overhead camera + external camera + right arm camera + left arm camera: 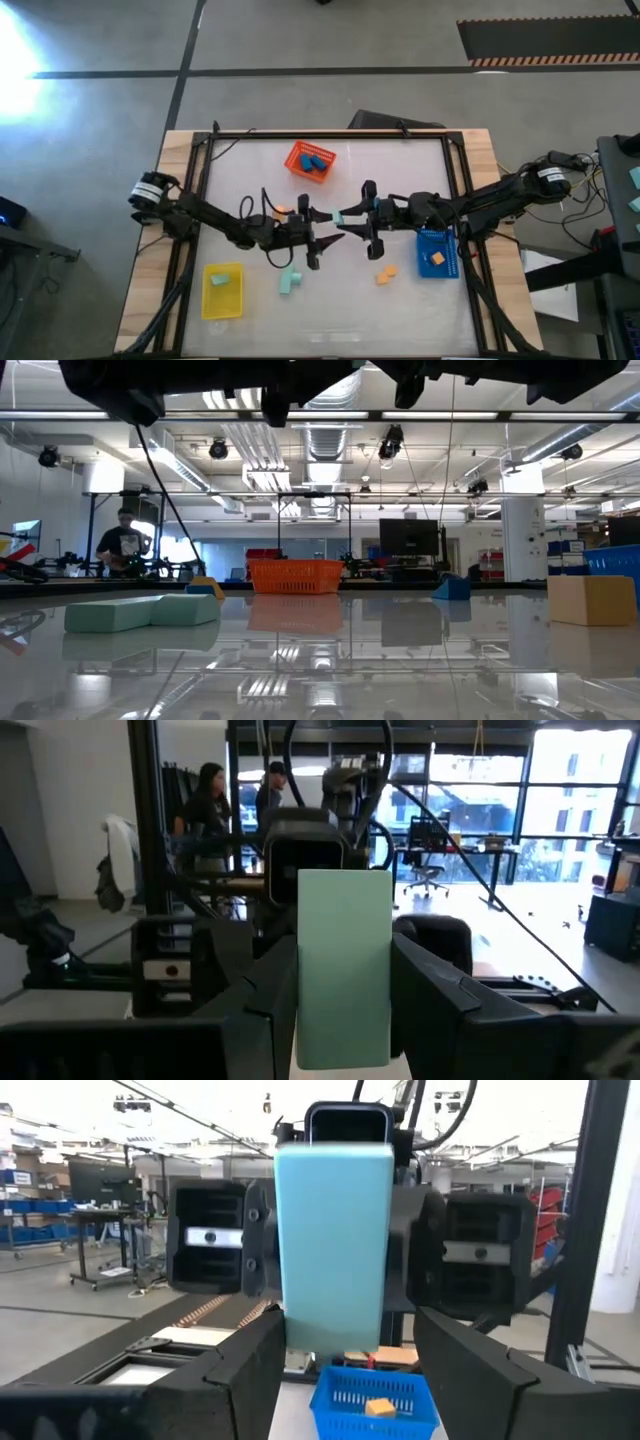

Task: Sort & place blocks by color
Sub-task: Put the green block into the yellow bin

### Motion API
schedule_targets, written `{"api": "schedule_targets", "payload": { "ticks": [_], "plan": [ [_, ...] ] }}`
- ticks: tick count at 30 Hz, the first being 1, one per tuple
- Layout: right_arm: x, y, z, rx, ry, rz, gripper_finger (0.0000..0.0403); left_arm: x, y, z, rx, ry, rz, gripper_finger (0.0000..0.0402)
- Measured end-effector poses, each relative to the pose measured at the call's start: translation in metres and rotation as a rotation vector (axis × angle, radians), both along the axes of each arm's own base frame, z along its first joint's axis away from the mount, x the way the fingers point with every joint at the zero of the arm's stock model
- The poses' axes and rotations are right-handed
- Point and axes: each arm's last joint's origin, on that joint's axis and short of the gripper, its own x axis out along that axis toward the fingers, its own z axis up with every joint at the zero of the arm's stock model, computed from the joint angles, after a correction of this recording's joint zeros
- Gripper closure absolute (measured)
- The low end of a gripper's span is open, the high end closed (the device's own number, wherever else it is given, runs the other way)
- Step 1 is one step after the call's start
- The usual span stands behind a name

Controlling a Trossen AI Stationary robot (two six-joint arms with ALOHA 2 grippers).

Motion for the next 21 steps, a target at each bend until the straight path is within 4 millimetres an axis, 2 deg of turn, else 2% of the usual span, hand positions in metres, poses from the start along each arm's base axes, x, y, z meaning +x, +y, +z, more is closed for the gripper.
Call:
{"api": "schedule_targets", "payload": {
  "ticks": [12, 19, 21],
  "plan": [
    [-0.0003, 0.0005, -0.0005, 0.003, 0.001, 0.022, 0.0288, 0.0054, 0.0033, 0.0031, 0.006, -0.012, 0.01, 0.0205],
    [-0.0004, 0.0006, -0.0009, 0.001, 0.004, 0.024, 0.0278, 0.0059, 0.0039, 0.0017, 0.009, -0.003, 0.011, 0.0278],
    [-0.0004, 0.0006, -0.0009, -0.001, 0.003, 0.024, 0.0272, 0.0059, 0.0041, 0.0016, 0.008, -0.003, 0.013, 0.0287]
  ]
}}
